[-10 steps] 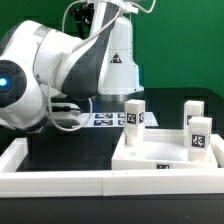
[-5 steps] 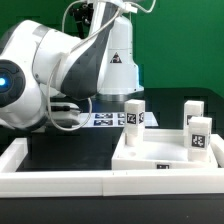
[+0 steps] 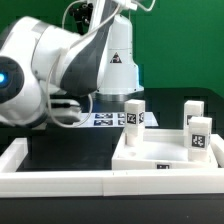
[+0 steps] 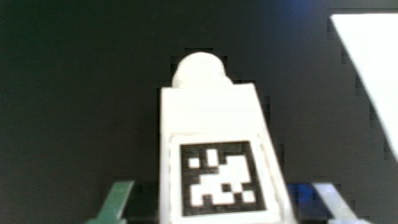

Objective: Assemble square table

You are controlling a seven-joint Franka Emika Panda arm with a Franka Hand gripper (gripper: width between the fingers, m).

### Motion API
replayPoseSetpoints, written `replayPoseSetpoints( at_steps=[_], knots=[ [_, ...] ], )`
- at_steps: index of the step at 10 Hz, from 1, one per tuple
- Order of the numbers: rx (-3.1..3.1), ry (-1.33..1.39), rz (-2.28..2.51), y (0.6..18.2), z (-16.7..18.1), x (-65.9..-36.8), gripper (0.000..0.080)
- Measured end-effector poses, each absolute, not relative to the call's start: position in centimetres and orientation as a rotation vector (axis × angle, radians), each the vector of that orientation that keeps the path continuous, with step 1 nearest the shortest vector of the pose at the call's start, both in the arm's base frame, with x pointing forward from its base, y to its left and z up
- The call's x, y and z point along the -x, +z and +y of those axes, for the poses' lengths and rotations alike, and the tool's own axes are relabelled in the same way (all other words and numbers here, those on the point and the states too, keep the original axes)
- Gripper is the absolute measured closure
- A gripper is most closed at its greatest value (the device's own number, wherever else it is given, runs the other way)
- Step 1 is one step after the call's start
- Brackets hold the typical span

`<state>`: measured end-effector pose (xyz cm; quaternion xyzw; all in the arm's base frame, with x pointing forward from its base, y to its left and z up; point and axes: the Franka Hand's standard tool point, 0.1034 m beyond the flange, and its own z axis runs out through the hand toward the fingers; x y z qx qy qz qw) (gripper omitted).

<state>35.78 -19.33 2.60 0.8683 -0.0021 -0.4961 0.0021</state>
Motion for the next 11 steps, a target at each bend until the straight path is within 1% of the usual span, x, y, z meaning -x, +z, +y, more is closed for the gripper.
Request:
replayPoseSetpoints(
  at_steps=[1, 2, 3, 4, 5, 6, 7, 9, 10, 11],
  knots=[
    [-2.738, -1.540, -0.022, 4.6, -18.4, -36.5, 0.0510],
    [-2.750, -1.520, -0.037, 5.8, -17.7, -36.9, 0.0510],
    [-2.751, -1.523, -0.050, 6.5, -17.3, -36.8, 0.0509],
    [-2.759, -1.523, -0.054, 8.3, -16.9, -37.6, 0.0509],
    [-2.786, -1.461, -0.045, 8.3, -17.1, -38.1, 0.0509],
    [-2.785, -1.465, -0.046, 8.1, -17.1, -37.9, 0.0509],
    [-2.799, -1.425, -0.038, 8.0, -17.2, -38.3, 0.0509],
    [-2.900, -1.176, -0.018, 7.2, -16.7, -39.7, 0.0509],
    [-2.908, -1.126, -0.023, 8.0, -15.7, -40.7, 0.0509],
    [-2.943, -0.999, -0.018, 8.8, -14.7, -42.8, 0.0509]
  ],
)
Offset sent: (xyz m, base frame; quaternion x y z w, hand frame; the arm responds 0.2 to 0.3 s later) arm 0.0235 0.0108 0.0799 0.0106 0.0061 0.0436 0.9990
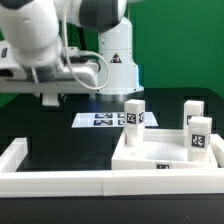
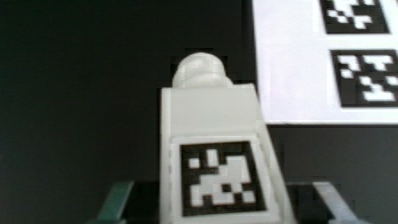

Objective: Assemble square table

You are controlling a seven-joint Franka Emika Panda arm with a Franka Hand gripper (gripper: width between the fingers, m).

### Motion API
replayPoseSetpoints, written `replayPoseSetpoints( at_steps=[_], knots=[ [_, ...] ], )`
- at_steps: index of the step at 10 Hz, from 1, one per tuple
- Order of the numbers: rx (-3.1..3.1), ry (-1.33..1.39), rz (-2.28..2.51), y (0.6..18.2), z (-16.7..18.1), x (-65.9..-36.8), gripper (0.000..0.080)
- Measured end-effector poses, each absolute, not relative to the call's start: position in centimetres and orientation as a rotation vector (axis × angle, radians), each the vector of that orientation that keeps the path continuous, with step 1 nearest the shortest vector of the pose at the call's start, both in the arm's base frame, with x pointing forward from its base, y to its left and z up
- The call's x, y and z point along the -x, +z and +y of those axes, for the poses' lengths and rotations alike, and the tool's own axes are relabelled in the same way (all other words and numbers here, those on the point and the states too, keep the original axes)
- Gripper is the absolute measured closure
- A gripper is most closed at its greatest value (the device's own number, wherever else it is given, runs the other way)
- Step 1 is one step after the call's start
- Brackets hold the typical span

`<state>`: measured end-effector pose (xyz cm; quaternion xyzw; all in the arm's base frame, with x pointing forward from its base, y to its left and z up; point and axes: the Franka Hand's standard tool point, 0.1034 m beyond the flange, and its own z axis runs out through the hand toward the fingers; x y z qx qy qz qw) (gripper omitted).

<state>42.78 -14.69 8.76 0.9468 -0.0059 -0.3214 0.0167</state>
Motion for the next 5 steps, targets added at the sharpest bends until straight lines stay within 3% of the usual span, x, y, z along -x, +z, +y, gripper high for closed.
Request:
replayPoseSetpoints(
  at_steps=[2, 5],
  knots=[
    [-2.995, -0.858, -0.080, 11.0, -12.6, -45.5, 0.0509],
    [-3.065, -0.592, -0.088, 11.5, -12.0, -47.5, 0.0509]
  ],
)
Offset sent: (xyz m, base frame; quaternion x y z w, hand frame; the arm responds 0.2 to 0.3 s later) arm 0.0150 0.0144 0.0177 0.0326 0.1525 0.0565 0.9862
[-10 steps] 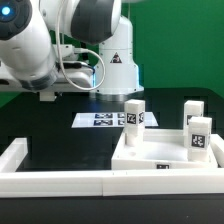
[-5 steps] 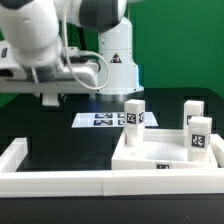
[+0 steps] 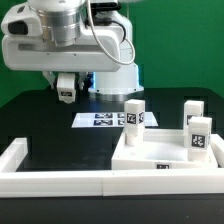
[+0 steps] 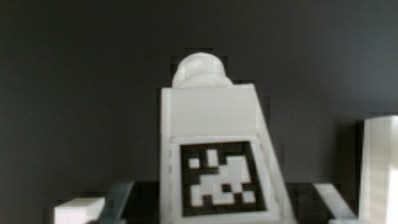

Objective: Assemble square table

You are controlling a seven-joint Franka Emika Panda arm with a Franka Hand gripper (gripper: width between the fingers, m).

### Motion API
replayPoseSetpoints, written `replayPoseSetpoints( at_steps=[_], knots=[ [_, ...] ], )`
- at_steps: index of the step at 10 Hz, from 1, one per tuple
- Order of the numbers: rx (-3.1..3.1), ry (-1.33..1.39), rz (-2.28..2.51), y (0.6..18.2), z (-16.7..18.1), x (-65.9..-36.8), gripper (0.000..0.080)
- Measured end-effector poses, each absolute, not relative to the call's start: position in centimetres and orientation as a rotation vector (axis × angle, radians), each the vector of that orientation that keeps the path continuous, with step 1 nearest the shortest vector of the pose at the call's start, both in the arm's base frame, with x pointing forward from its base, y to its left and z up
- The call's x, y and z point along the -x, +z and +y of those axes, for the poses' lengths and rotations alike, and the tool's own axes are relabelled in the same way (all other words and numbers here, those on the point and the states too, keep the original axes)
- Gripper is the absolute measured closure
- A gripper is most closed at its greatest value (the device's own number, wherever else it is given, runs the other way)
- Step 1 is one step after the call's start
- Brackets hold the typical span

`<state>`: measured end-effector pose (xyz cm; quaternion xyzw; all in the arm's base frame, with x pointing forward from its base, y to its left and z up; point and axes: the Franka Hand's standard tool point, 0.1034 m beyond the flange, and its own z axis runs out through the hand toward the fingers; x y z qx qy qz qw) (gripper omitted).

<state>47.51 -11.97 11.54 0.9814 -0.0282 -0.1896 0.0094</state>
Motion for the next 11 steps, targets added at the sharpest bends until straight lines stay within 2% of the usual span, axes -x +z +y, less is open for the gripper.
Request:
replayPoseSetpoints(
  at_steps=[4, 5, 9, 11],
  knots=[
    [-3.088, -0.191, -0.084, 11.2, -12.4, -48.5, 0.0509],
    [-3.121, -0.157, -0.142, 11.5, -11.5, -48.6, 0.0509],
    [-3.127, 0.314, -0.247, 13.9, -8.0, -54.6, 0.0509],
    [-3.123, 0.364, -0.283, 13.6, -5.9, -54.9, 0.0509]
  ],
)
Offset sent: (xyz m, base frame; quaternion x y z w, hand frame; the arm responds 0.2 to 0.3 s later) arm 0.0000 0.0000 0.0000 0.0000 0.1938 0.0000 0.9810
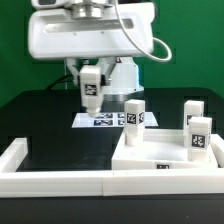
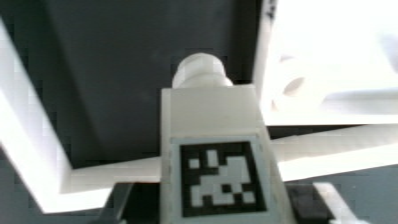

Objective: Assemble square table

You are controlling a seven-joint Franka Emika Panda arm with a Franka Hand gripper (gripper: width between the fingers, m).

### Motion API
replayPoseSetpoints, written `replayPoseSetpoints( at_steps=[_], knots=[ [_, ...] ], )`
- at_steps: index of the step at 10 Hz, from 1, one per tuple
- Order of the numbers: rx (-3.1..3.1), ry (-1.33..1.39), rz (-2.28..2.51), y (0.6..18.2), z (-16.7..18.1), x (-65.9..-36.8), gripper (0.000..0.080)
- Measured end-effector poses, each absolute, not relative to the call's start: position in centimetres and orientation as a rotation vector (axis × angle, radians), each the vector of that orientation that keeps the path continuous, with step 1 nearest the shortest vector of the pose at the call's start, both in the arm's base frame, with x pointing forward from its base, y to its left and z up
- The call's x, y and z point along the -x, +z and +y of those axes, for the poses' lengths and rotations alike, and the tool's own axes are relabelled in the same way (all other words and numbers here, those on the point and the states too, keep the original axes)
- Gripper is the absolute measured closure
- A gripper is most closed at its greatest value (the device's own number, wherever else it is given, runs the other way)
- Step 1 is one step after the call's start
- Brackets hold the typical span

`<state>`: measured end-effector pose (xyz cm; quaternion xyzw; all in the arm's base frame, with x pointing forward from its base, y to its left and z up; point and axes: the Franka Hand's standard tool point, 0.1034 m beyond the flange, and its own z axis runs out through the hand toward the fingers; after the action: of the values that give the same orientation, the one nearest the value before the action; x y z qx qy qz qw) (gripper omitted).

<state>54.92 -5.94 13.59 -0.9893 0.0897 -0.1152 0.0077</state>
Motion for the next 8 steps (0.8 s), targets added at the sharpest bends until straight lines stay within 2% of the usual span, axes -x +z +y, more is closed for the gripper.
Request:
replayPoseSetpoints(
  at_steps=[5, 8],
  knots=[
    [3.095, -0.364, 0.282, 13.4, -5.9, -55.0, 0.0509],
    [3.100, -0.463, 0.244, 12.7, -3.5, -57.2, 0.0509]
  ],
)
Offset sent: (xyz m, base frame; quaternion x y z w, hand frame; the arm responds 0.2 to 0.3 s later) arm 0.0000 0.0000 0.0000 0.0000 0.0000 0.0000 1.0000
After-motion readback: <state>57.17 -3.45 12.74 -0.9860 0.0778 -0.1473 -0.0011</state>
